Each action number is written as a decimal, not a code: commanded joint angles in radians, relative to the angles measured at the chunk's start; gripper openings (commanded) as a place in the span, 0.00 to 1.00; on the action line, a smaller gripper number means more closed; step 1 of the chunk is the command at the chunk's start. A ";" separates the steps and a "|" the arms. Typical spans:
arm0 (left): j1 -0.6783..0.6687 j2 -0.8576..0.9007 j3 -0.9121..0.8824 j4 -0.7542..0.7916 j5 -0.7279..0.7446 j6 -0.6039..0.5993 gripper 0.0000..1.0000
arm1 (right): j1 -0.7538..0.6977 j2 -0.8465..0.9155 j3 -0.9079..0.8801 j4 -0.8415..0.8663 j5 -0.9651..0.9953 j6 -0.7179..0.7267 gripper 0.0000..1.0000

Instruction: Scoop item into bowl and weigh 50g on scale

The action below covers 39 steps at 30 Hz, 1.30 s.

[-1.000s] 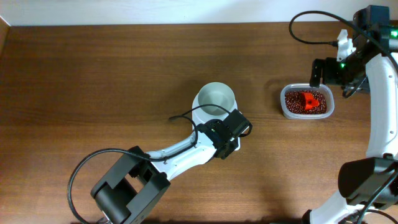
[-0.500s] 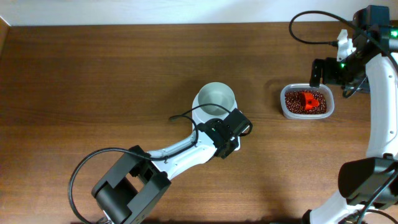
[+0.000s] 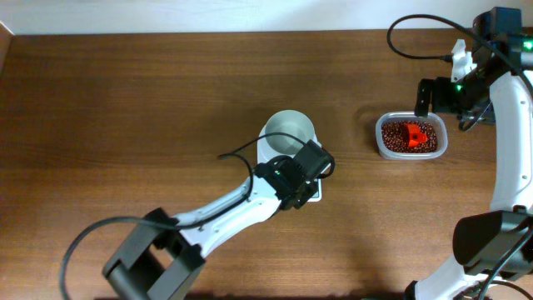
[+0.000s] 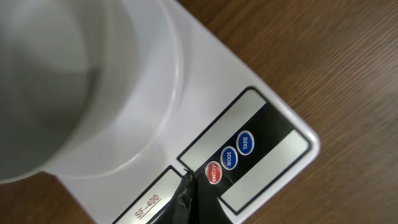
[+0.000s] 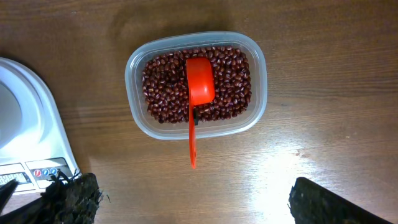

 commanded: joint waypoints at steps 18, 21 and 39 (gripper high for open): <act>0.063 -0.157 0.158 -0.225 0.015 -0.030 0.00 | -0.002 -0.025 0.015 0.000 0.009 0.005 0.99; 0.132 -0.226 0.273 -0.324 0.106 -0.024 0.00 | -0.002 -0.025 0.015 0.000 0.009 0.005 0.99; 0.837 -0.270 0.318 -0.409 0.183 -0.363 0.00 | -0.002 -0.025 0.015 0.000 0.009 0.005 0.99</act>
